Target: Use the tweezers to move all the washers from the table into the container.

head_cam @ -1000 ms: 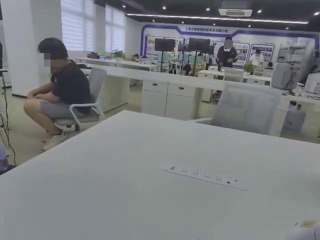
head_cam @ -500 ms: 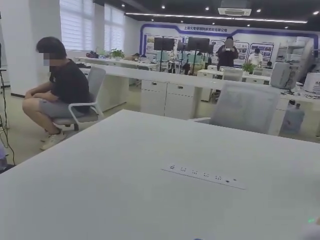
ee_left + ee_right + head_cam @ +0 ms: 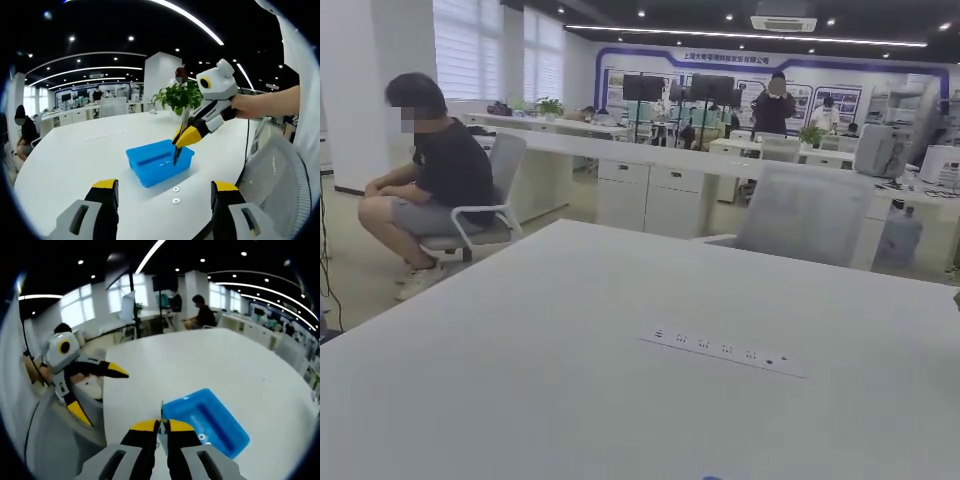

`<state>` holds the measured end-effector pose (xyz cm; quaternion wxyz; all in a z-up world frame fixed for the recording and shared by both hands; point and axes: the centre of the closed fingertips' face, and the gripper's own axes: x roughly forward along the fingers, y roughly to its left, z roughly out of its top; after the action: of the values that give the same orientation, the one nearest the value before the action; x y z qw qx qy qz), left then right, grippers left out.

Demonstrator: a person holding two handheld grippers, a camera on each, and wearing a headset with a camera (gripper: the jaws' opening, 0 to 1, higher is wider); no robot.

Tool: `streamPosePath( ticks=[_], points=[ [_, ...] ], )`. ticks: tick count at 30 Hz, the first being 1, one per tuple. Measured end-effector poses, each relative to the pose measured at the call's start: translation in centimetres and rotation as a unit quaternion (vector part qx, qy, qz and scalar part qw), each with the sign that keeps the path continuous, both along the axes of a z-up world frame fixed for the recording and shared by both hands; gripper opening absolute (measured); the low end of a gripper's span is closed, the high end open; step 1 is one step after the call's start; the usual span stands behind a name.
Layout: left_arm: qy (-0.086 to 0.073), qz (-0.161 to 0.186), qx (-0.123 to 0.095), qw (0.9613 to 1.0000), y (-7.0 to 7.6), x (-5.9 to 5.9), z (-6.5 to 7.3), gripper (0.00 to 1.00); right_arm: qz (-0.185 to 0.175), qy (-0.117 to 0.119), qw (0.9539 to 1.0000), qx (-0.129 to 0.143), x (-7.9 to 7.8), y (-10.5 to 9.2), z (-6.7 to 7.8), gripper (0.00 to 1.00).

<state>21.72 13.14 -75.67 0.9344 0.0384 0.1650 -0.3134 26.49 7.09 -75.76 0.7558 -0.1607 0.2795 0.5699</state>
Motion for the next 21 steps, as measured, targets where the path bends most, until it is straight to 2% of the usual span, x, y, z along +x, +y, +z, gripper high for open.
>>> streamPosePath(
  ticks=[4,9,12,16,17,21],
  points=[
    [0.0,0.0,0.0,1.0,0.0,0.0,0.0,0.76,0.008,0.015,0.9998,-0.013,-0.4,0.4,-1.6,0.03],
    [0.001,0.001,0.0,1.0,0.1,0.0,0.0,0.76,0.017,0.036,0.9986,-0.033,-0.7,0.7,-4.3,0.04],
    [0.001,0.002,0.001,1.0,0.1,0.1,0.0,0.76,0.02,0.041,0.9981,-0.042,-0.9,0.7,-5.2,0.04],
    [0.002,0.001,0.0,1.0,0.1,0.1,-0.1,0.76,0.039,0.036,0.9967,-0.061,-1.4,0.7,-6.2,0.04],
    [0.002,0.001,0.001,1.0,0.1,0.1,-0.1,0.76,0.042,0.026,0.9968,-0.063,-1.4,0.7,-6.1,0.03],
    [0.002,-0.001,0.003,1.0,0.1,0.0,-0.2,0.76,0.054,0.018,0.9964,-0.063,-1.6,0.9,-6.0,0.04]
  ],
)
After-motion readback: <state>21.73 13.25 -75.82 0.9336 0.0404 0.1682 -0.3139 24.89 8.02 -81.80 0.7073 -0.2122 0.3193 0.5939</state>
